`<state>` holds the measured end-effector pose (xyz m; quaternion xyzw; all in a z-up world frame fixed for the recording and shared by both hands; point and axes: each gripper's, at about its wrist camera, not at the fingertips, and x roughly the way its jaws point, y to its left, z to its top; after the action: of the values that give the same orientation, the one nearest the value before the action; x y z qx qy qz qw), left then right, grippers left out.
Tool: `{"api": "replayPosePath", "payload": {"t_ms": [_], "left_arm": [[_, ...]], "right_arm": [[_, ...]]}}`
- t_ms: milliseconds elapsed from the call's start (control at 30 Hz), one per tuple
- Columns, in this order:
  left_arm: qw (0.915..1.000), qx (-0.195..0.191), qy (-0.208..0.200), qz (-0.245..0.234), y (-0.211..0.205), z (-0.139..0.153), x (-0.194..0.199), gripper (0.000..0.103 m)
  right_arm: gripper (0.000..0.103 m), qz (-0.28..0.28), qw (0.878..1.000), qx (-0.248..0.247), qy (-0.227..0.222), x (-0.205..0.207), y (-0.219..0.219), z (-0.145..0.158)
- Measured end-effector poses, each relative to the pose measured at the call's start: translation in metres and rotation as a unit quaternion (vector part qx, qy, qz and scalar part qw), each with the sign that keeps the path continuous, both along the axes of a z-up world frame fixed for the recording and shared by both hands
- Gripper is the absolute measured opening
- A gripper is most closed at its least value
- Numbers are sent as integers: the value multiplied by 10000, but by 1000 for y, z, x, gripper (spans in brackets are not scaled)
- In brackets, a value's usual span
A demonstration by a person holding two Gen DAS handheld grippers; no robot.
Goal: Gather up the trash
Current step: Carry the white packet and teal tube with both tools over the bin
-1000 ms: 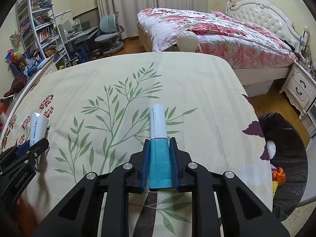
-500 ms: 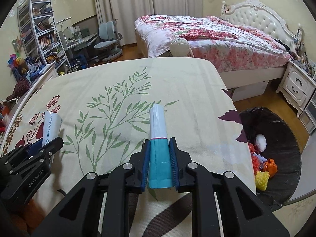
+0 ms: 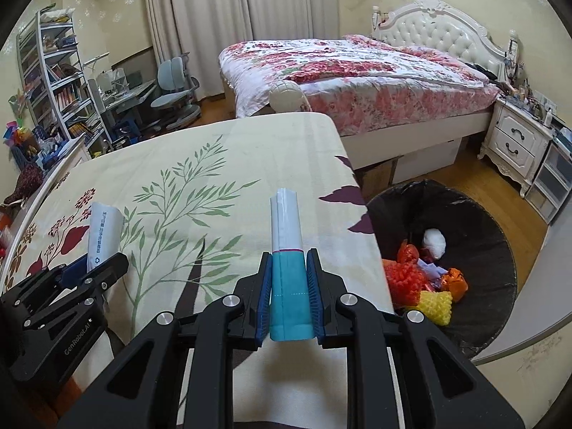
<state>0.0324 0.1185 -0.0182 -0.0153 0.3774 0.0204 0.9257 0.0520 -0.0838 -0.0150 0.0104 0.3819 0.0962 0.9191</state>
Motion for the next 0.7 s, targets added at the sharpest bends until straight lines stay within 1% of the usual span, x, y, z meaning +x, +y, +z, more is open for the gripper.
{"api": "replayPosePath", "payload": {"t_ms": [333,500,700], "left_arm": [[9981,48,-149,-601,-57,7,8,30],[9957,72,-217,-893,-89,10,17,30],[9927,143,-264,-1170,-125,9,32,30]], "right_arm": [[21,-711,9972,-135,-165,-7,-59,3],[21,-1073,9940,-110,-169,-4,-90,1],[21,-1395,9900,-122,-194,4,-116,-2]]}}
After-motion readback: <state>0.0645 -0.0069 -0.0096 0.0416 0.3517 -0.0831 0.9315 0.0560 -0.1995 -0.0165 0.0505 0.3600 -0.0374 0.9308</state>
